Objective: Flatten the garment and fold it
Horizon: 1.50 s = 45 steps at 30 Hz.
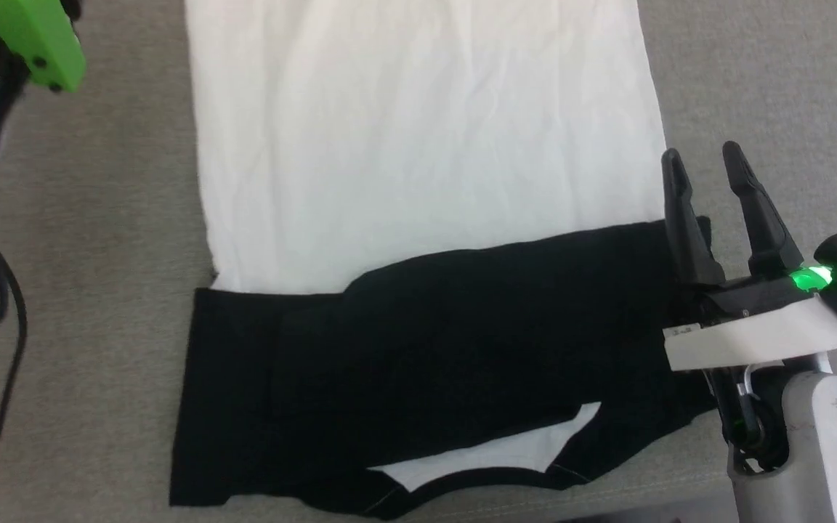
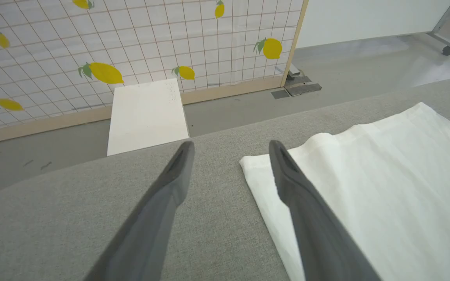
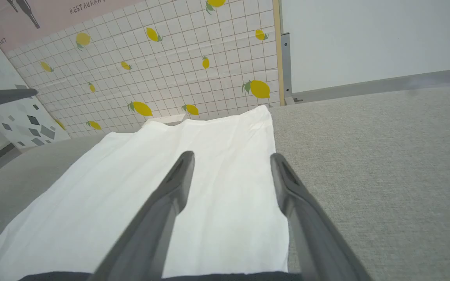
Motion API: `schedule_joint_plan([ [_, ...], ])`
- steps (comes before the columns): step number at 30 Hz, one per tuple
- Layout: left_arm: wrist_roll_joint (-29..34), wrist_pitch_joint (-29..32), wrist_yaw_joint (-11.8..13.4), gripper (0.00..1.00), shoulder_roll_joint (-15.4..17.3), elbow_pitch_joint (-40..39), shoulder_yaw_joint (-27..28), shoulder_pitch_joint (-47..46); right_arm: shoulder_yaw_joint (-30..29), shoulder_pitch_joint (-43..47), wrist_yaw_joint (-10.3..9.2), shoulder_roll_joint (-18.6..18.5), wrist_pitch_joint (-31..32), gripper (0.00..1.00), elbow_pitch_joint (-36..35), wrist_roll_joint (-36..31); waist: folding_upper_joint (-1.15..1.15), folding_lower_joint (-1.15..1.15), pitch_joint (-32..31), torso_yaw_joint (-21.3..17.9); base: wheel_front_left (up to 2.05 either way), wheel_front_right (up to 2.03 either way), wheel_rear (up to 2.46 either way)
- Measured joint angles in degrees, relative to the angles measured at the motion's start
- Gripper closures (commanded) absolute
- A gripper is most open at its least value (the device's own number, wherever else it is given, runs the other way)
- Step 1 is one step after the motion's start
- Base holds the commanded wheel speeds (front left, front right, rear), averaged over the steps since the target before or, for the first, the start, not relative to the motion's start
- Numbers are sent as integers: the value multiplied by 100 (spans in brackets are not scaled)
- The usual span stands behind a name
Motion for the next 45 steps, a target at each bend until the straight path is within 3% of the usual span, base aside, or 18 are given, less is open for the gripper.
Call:
schedule_joint_plan([
  [6, -185, 1100, 152, 0, 80, 237, -19, -626, 197, -110, 0, 1, -216, 0, 100, 176, 0, 0, 481, -343, 0, 0, 0],
  [13, -209, 1957, 844, 0, 156, 380, 45, -965, 413, -268, 0, 1, -404, 0, 200, 337, 0, 0, 911, -736, 0, 0, 0],
  [22, 68, 2454, 1447, 0, 299, 204, 23, -1112, 559, -372, 0, 1, -552, 0, 352, 466, 0, 0, 1293, -1075, 0, 0, 0],
  [27, 163, 2590, 1630, 0, 409, 48, -7, -1161, 610, -459, 0, 0, -553, 0, 386, 463, 0, 0, 1412, -1149, 0, 0, 0],
  [28, 172, 2644, 1633, 13, 428, 25, -27, -1161, 616, -490, 0, 0, -552, 0, 386, 455, 0, 0, 1425, -1151, 0, 0, 0],
  [29, 174, 2716, 1634, 100, 452, -4, -40, -1162, 625, -538, 0, 0, -545, 0, 380, 438, 0, 0, 1438, -1148, 0, 0, 0],
  [35, 172, 2962, 1633, 100, 530, -230, -115, -1164, 699, -1120, 0, 0, -223, 0, 275, 49, 0, 0, 1476, -1093, 0, 0, 0],
  [39, 172, 2964, 1567, 100, 505, -325, -216, -1180, 636, -1998, 0, 2, 325, 0, 289, -138, 0, 0, 1480, -1013, 0, 0, 0],
  [45, 168, 2848, 1439, 100, 407, -387, -313, -1298, 304, -3892, 0, 8, 1538, 0, 1306, 121, 0, 0, 1525, -858, 0, 0, 0],
])
